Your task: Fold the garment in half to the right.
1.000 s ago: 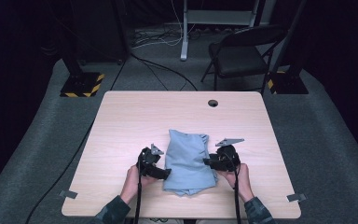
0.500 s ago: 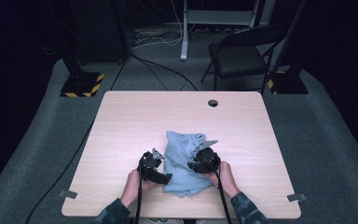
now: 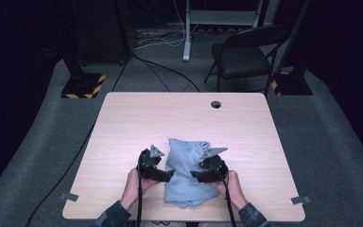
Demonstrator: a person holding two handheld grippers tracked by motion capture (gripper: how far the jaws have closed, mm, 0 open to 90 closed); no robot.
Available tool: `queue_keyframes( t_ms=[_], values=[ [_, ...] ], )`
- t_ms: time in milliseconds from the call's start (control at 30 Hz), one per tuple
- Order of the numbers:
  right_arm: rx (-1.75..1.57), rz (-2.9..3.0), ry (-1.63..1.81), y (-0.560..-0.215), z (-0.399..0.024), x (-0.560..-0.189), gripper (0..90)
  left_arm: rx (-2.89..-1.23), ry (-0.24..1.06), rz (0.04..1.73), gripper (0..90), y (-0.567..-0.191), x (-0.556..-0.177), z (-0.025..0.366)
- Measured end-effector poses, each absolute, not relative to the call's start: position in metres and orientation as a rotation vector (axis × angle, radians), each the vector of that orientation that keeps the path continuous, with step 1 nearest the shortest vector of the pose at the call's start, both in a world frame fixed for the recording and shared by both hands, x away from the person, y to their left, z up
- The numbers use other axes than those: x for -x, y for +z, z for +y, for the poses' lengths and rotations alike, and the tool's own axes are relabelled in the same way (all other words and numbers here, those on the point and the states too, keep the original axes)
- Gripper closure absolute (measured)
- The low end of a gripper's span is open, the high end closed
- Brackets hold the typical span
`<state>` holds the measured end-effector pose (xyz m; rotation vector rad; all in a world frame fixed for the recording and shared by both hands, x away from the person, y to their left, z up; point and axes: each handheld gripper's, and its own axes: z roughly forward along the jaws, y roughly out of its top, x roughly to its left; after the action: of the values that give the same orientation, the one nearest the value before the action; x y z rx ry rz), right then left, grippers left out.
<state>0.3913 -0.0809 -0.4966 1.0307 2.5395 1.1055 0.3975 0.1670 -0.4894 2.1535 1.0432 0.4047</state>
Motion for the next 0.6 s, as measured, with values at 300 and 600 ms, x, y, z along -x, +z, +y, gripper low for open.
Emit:
queue_keyframes(
  t_ms=[300,600],
  values=[
    [-1.323,2.426,1.007,-0.481,-0.09,-0.465,48.2,-2.109,0.508,1.203,8.3,-0.494,-0.471,0.151],
    [-1.427,2.364,1.098,-0.499,-0.1,-0.475,84.7,-2.134,0.436,1.254,8.5,-0.521,-0.491,0.157]
  ],
)
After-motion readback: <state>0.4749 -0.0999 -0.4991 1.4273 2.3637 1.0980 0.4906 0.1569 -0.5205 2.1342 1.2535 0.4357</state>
